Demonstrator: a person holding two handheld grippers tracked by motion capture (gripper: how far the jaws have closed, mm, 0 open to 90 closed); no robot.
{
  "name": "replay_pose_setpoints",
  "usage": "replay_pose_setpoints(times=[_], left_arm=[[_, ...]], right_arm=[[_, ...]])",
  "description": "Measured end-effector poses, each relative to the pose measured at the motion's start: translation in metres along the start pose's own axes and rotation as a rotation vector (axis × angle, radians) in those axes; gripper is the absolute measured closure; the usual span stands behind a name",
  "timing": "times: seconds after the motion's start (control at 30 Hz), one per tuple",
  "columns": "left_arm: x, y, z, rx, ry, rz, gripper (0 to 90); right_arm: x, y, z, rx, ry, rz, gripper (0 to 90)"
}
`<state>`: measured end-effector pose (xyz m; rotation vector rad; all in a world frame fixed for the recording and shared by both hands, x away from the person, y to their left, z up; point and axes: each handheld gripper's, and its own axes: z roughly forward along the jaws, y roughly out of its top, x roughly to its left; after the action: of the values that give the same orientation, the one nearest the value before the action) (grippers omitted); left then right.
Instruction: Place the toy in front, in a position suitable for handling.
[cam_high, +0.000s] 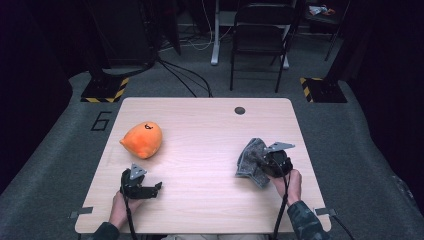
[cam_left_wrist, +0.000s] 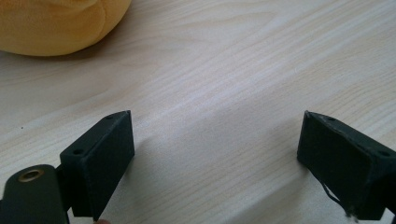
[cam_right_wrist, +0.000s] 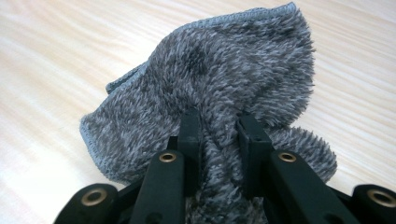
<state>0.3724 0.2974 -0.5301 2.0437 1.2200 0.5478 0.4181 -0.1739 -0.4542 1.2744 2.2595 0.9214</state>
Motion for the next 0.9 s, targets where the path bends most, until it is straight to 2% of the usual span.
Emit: replay_pose_setpoints(times=[0.07,0.1,0.13,0.17,0.2,0.3,0.33,0.37,0.4,0.47,0.57,0.63,0.7,0.77,0.87,0.9], left_arm=[[0.000,0.000,0.000,0.000,0.000,0.000,10.5],[0.000,0.000,0.000,0.000,-0.001,0.001,10.4],[0.000,0.000,0.000,0.003,-0.002,0.002,10.4],[0.000,0.000,0.000,0.003,-0.001,0.002,10.4],[0.000,0.000,0.000,-0.001,0.001,0.001,10.4],[0.000,0.000,0.001,-0.007,0.003,-0.004,10.4],[0.000,0.000,0.001,-0.008,0.003,-0.004,10.4],[0.000,0.000,0.001,-0.008,0.003,-0.004,10.4],[0.000,0.000,0.001,-0.008,0.003,-0.003,10.5],[0.000,0.000,0.001,-0.003,0.002,0.002,10.5],[0.000,0.000,0.000,0.003,0.001,0.002,10.5],[0.000,0.000,0.000,-0.001,0.003,0.000,10.5],[0.000,0.000,0.000,-0.003,0.005,-0.002,10.5],[0.000,0.000,-0.001,0.002,0.003,-0.001,10.5],[0.000,0.000,0.000,-0.002,0.004,-0.002,10.4],[0.000,0.000,0.000,-0.001,0.004,-0.002,10.4]], right_arm=[[-0.006,-0.001,0.000,-0.002,-0.026,0.019,74.3],[-0.014,-0.003,0.001,-0.007,-0.043,0.033,74.3],[-0.014,-0.003,0.001,-0.007,-0.043,0.033,74.3],[-0.023,-0.006,0.001,0.002,-0.057,0.063,74.1],[-0.023,-0.006,0.001,0.002,-0.057,0.063,74.1],[-0.036,-0.010,0.004,0.007,-0.087,0.117,73.8],[-0.045,-0.011,0.006,0.006,-0.105,0.141,73.6],[-0.049,-0.011,0.007,0.001,-0.115,0.152,73.5],[-0.052,-0.011,0.008,0.004,-0.125,0.183,73.5],[-0.055,-0.012,0.009,0.006,-0.135,0.193,73.4],[-0.067,-0.016,0.018,0.021,-0.171,0.257,72.4],[-0.070,-0.017,0.021,0.021,-0.180,0.261,72.1],[-0.080,-0.019,0.028,0.016,-0.202,0.318,71.6],[-0.082,-0.020,0.032,0.021,-0.210,0.326,71.1],[-0.086,-0.022,0.040,0.028,-0.248,0.331,69.1],[-0.087,-0.022,0.043,0.027,-0.269,0.329,63.3]])
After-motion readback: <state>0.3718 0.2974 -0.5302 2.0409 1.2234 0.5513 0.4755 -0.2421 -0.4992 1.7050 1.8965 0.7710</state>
